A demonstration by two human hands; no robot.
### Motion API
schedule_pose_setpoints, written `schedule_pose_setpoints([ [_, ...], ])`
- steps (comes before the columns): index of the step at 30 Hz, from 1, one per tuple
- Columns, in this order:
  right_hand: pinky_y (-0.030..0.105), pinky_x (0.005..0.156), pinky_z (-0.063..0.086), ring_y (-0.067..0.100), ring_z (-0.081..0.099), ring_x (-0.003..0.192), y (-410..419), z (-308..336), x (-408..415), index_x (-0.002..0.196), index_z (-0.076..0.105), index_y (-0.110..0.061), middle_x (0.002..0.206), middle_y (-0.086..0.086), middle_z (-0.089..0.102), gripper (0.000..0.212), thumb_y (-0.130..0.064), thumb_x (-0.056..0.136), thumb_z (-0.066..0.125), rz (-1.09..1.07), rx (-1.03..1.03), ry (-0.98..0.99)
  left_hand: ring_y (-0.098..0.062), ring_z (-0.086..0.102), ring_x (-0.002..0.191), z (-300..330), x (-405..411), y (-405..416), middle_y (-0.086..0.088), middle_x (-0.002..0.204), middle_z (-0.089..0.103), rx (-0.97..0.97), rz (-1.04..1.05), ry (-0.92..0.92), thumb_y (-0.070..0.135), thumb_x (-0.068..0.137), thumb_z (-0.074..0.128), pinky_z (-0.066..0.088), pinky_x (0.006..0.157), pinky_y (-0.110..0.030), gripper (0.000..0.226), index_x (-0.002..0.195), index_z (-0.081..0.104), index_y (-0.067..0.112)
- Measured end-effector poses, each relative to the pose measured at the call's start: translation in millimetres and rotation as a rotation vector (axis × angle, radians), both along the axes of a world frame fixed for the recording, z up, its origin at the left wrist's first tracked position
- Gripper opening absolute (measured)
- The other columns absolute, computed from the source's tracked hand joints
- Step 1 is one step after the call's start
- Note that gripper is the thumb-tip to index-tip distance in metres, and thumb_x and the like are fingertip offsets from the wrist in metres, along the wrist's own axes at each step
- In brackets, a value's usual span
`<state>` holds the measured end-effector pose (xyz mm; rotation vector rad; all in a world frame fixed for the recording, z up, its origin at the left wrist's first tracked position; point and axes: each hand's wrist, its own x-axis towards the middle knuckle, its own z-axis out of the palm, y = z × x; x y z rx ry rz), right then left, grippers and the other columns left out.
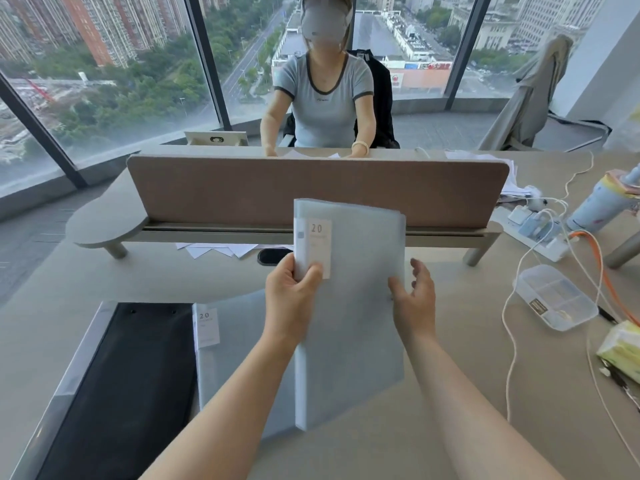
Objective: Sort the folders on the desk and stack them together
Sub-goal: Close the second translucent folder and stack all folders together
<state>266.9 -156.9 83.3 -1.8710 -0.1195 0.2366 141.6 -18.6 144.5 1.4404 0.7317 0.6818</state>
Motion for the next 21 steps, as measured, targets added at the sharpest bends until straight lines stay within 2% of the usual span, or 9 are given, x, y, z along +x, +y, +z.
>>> schedule_pose_setpoints([
  [1,0.044,0.106,0.041,0.023,0.048,0.128,-1.1,-6.0,-0.2,0.145,0.036,-0.026,0.139,0.004,0.051,0.063,-0.038,0.086,0.055,0.015,0.008,0.056,-0.017,0.043,0.061,-1.4,-2.6,6.3,-0.007,0.069,0.046,-0.034,0.004,-0.015,0.009,0.09,0.063,0.04,0.056,-0.031,0.027,0.079,0.046,-0.009],
  [3,0.035,0.091,0.043,0.022,0.057,0.108,-2.4,-13.6,-1.9,0.144,0.037,-0.023,0.112,0.002,0.063,0.054,-0.032,0.093,0.053,0.05,0.029,0.174,-0.018,0.055,0.064,-7.8,-9.2,18.1,-0.009,0.075,0.059,-0.085,0.017,-0.017,0.008,0.092,0.061,0.049,0.058,-0.031,0.017,0.089,0.059,-0.009],
  [5,0.031,0.078,0.042,0.02,0.059,0.094,-3.0,-20.2,-3.0,0.131,0.052,-0.017,0.093,-0.002,0.064,0.035,-0.022,0.097,0.051,0.084,0.047,0.233,-0.019,0.061,0.067,-17.5,-16.5,29.0,-0.009,0.08,0.066,-0.141,0.025,0.003,0.011,0.091,0.063,0.054,0.062,-0.034,0.015,0.092,0.064,-0.004],
  [7,0.027,0.067,0.042,0.017,0.059,0.08,-5.0,-26.7,-7.3,0.106,0.064,-0.017,0.086,0.0,0.064,0.016,-0.015,0.097,0.05,0.128,0.053,0.258,-0.021,0.063,0.068,-31.5,-24.1,38.8,-0.009,0.08,0.068,-0.185,0.046,0.041,0.012,0.09,0.065,0.055,0.064,-0.036,0.01,0.087,0.067,0.003],
  [10,0.028,0.059,0.038,0.019,0.055,0.067,-8.8,-38.9,-15.8,0.084,0.066,-0.019,0.074,0.0,0.064,0.018,-0.009,0.093,0.054,0.193,0.025,0.264,-0.023,0.065,0.068,-54.6,-37.2,49.5,-0.008,0.079,0.07,-0.221,0.078,0.105,0.012,0.091,0.064,0.055,0.063,-0.035,0.009,0.083,0.068,0.009],
  [15,0.014,0.04,0.035,0.003,0.053,0.043,-10.9,-53.7,-32.1,0.08,0.063,-0.014,0.068,0.003,0.063,0.02,0.001,0.09,0.054,0.291,-0.026,0.38,-0.024,0.067,0.069,-88.4,-59.0,60.4,-0.01,0.083,0.074,-0.264,0.11,0.192,0.014,0.092,0.064,0.057,0.069,-0.039,0.01,0.089,0.072,0.009],
  [18,0.014,0.038,0.035,0.004,0.053,0.039,-12.1,-64.2,-40.1,0.078,0.058,-0.015,0.067,0.002,0.061,0.019,0.0,0.09,0.054,0.38,-0.08,0.5,-0.027,0.067,0.072,-112.3,-74.4,65.8,-0.016,0.085,0.073,-0.283,0.134,0.261,0.02,0.092,0.066,0.058,0.07,-0.044,0.018,0.094,0.069,0.002],
  [21,0.017,0.04,0.033,0.008,0.05,0.035,-12.2,-76.9,-47.0,0.08,0.054,-0.016,0.062,0.002,0.056,0.008,-0.014,0.078,0.062,0.464,-0.211,0.563,-0.025,0.056,0.069,-133.8,-90.9,69.6,-0.015,0.077,0.06,-0.292,0.154,0.347,0.031,0.087,0.069,0.049,0.065,-0.04,0.039,0.09,0.059,-0.006],
])
